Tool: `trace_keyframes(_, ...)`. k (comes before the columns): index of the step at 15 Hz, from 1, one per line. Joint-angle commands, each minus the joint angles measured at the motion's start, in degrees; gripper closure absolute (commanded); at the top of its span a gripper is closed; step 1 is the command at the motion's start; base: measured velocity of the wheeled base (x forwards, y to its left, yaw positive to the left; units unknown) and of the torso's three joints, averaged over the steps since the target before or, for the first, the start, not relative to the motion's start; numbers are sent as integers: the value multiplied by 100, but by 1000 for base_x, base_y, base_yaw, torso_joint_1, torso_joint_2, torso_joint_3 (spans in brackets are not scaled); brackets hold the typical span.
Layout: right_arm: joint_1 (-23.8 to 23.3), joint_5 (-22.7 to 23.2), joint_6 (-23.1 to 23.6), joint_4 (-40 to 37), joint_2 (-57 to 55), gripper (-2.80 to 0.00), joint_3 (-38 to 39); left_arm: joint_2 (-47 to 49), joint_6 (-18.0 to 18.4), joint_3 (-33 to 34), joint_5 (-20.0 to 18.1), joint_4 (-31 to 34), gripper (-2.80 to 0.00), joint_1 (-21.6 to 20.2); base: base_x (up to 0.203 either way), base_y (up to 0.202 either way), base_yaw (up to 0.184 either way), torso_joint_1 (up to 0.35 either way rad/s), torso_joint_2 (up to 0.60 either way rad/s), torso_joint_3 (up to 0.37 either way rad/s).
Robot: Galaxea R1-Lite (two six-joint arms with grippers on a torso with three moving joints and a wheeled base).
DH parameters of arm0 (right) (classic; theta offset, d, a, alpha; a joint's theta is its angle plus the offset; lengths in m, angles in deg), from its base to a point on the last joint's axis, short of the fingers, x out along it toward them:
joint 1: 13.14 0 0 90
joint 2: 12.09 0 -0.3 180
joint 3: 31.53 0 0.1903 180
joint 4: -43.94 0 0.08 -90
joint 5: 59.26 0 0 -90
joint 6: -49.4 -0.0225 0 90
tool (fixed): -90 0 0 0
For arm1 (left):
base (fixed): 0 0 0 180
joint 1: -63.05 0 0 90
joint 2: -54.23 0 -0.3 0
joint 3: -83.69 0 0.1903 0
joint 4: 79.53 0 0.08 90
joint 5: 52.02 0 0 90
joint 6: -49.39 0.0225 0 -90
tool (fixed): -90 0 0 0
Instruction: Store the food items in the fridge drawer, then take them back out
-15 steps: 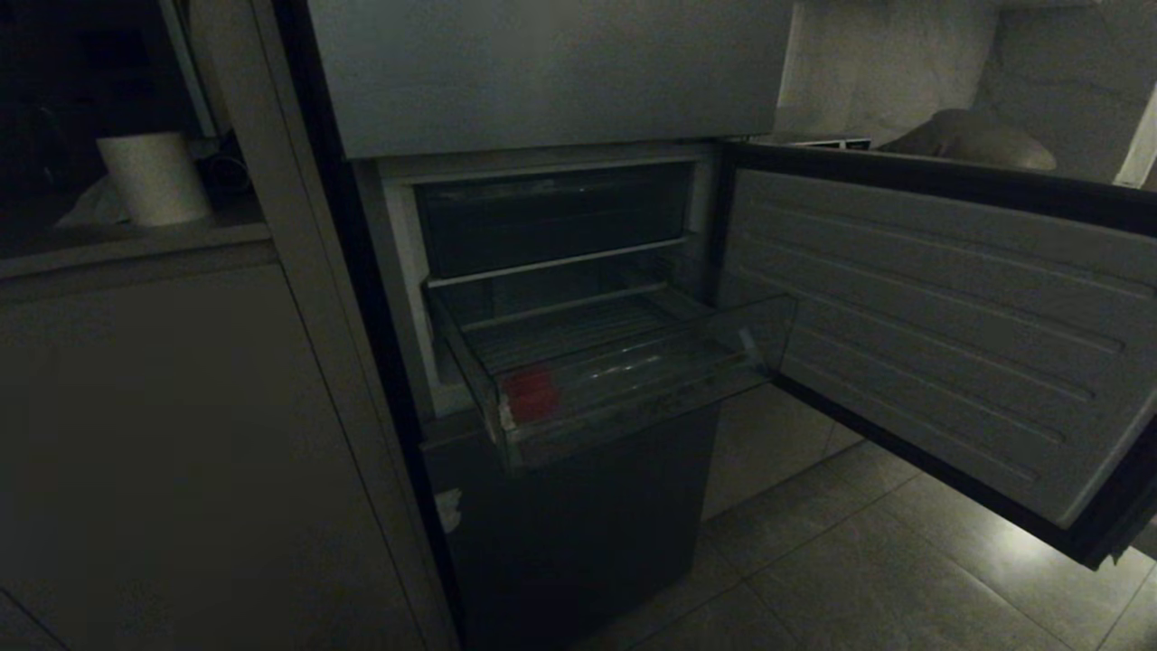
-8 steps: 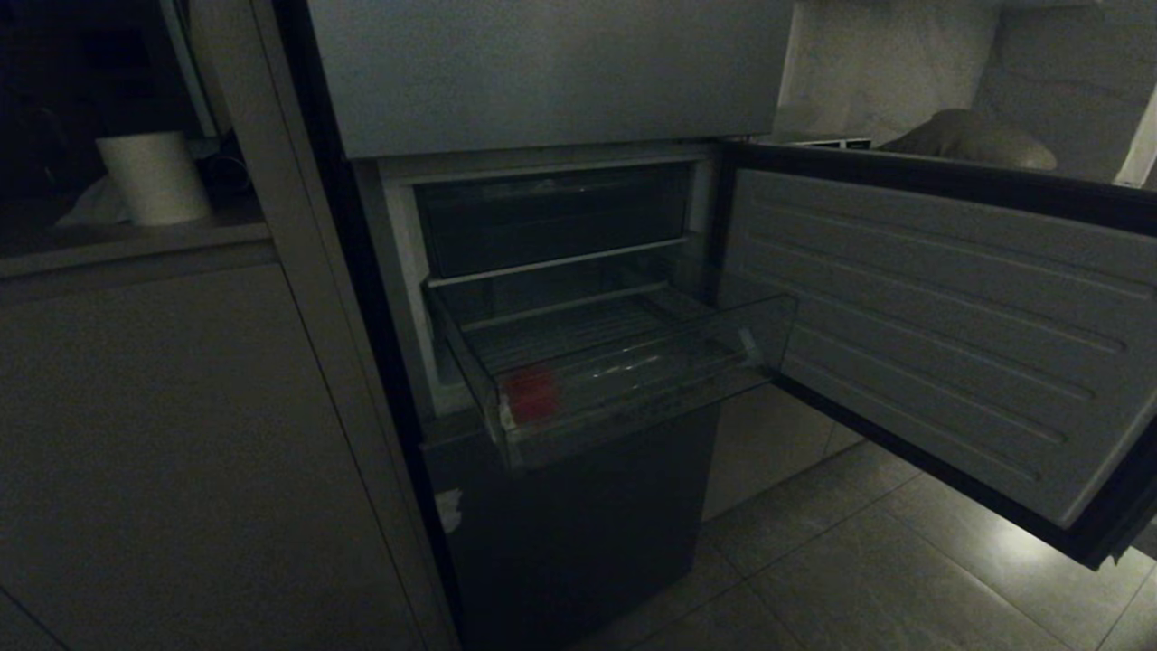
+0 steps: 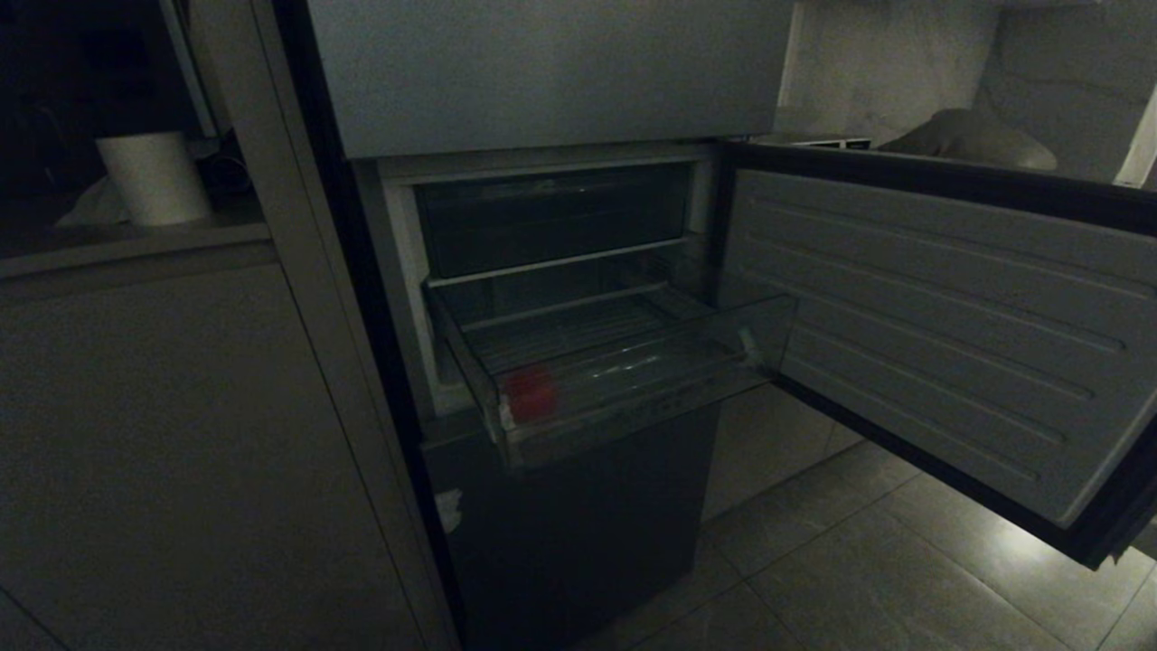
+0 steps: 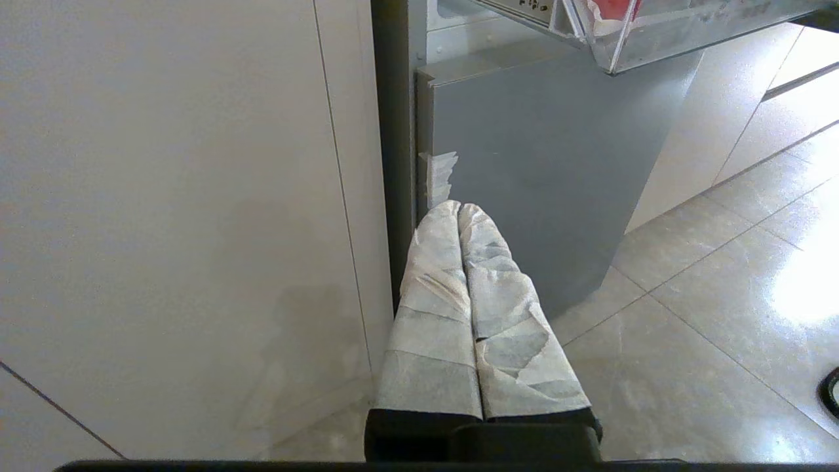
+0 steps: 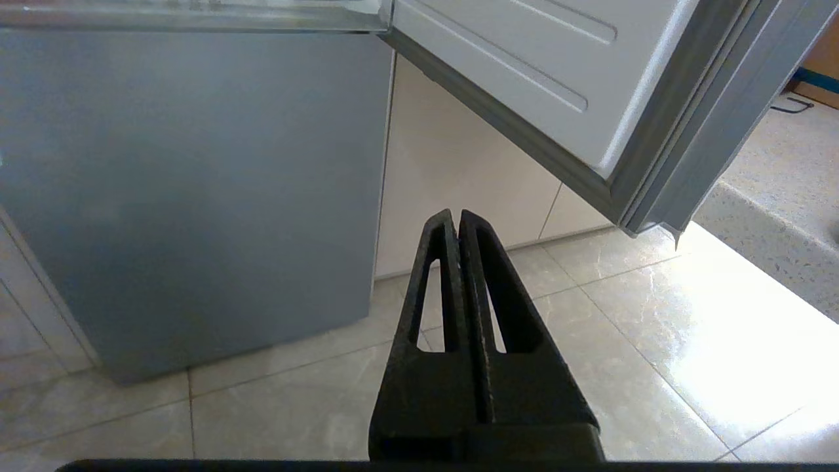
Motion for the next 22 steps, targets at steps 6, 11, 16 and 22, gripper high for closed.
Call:
trace_keyframes(6, 2, -8, -67, -15, 16, 0, 2, 8, -2, -1, 1, -3, 0, 0, 0, 0, 0, 0, 0, 0)
trace_keyframes(11, 2, -8, -103, -15, 16, 0, 2, 8, -2, -1, 1, 5, 0, 0, 0, -5, 124, 3, 1, 1)
trace_keyframes(16, 2, -17, -120, -15, 16, 0, 2, 8, -2, -1, 1, 5, 0, 0, 3, -6, 173, 1, 5, 3)
trace_keyframes(22, 2, -26, -278, -24, 16, 0, 2, 8, -2, -1, 1, 5, 0, 0, 2, -9, 157, 1, 1, 2)
